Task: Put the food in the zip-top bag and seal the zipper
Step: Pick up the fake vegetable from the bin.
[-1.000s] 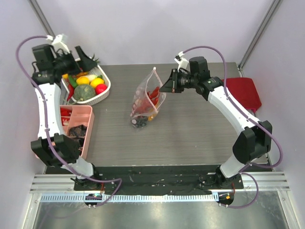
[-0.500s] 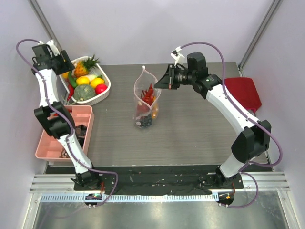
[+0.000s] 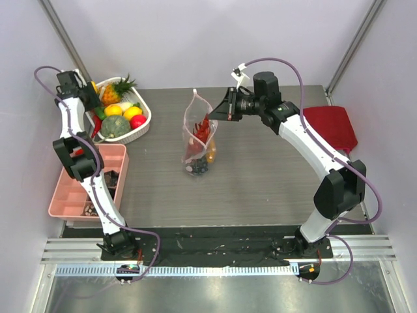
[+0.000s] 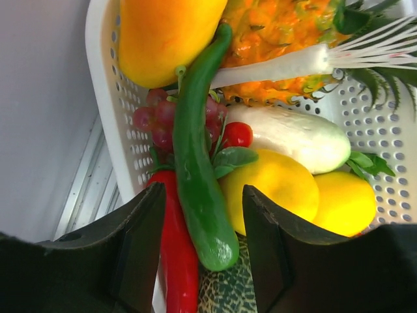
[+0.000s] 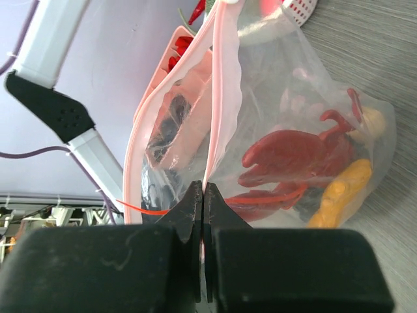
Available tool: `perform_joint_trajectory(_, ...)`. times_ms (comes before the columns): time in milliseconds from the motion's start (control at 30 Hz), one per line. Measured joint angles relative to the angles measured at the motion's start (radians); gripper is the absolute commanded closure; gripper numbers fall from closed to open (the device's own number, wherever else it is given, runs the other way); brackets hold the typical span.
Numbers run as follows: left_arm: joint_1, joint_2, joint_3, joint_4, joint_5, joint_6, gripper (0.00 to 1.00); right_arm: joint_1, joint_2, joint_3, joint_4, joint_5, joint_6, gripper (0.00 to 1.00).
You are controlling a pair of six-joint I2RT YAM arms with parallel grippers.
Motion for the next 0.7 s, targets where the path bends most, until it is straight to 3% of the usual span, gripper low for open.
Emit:
perform_joint_trajectory(200,0.000,0.054,0.001,0.026,-0.013,-0.019,0.47,0.010,0.000,0.000,0.040,-0.017,0.037,0.99)
perform_joint_trajectory(300,0.000,0.078,0.002,0.032,-0.018,-0.029,0.53,0.013,0.000,0.000,0.048,-0.019,0.043,0.99)
perform_joint_trajectory(400,0.000,0.087,0.002,0.036,-0.016,-0.040,0.69,0.014,0.000,0.000,0.053,-0.021,0.046,0.99)
perform_joint_trajectory(500,0.000,0.083,0.002,0.051,-0.014,-0.053,0.77,0.014,0.002,0.000,0.054,-0.021,0.049,0.99)
perform_joint_trajectory(700,-0.003,0.026,0.002,0.064,-0.005,-0.057,0.87,0.014,0.005,0.000,0.072,-0.025,0.077,0.99)
